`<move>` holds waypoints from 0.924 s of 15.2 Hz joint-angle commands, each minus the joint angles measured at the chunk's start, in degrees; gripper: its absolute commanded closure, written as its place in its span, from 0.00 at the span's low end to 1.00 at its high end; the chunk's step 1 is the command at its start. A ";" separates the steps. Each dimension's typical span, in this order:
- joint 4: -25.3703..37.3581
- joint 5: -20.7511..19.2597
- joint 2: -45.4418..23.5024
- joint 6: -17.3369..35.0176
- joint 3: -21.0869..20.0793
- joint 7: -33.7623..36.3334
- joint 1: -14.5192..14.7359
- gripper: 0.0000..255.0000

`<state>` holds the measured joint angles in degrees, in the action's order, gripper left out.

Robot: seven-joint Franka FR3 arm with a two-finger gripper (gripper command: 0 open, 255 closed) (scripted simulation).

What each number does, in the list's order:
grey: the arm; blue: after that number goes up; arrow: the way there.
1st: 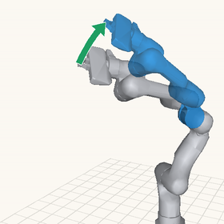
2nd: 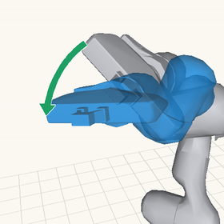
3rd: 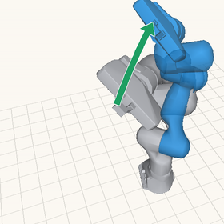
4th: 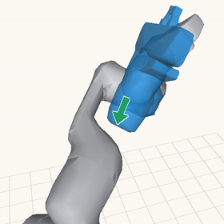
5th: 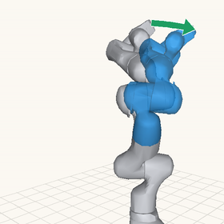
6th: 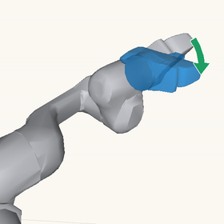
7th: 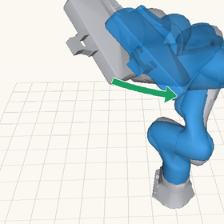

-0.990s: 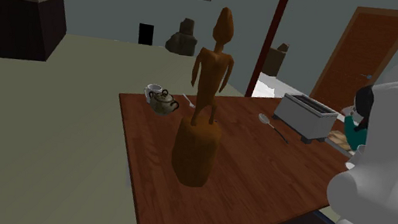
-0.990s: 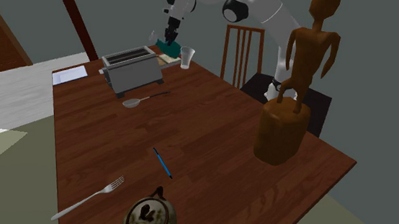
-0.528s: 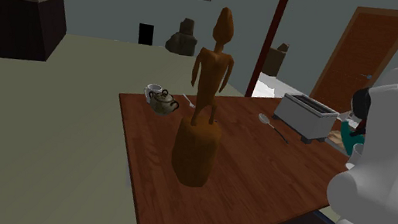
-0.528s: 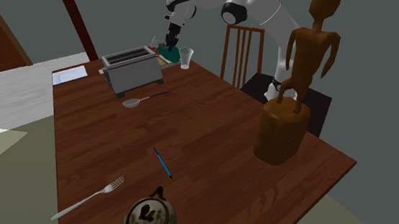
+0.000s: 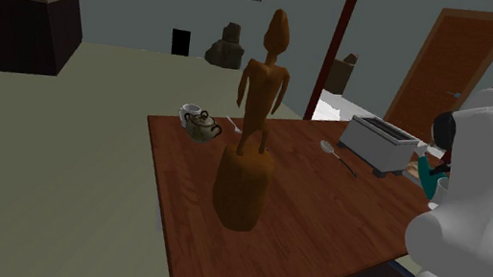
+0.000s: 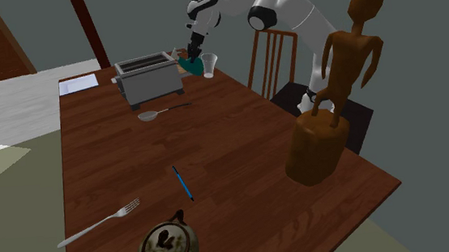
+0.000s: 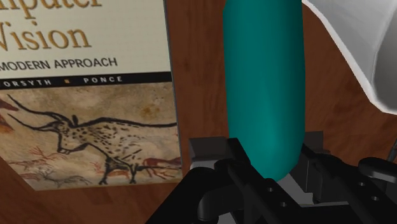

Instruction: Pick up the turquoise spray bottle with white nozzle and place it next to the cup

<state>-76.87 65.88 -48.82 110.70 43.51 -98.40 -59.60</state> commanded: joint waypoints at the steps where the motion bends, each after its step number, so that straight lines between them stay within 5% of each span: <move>1: 0.07 0.05 -0.14 0.03 -0.06 0.00 -0.04 1.00; 6: 0.07 0.05 -0.14 0.03 -0.06 0.00 -0.04 1.00; 7: 0.07 0.05 -0.14 0.03 -0.06 0.00 -0.04 0.00; 14: -0.52 -1.25 2.03 -1.78 1.12 0.19 -0.14 0.00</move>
<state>-77.00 65.10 -47.66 109.52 44.18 -98.19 -59.77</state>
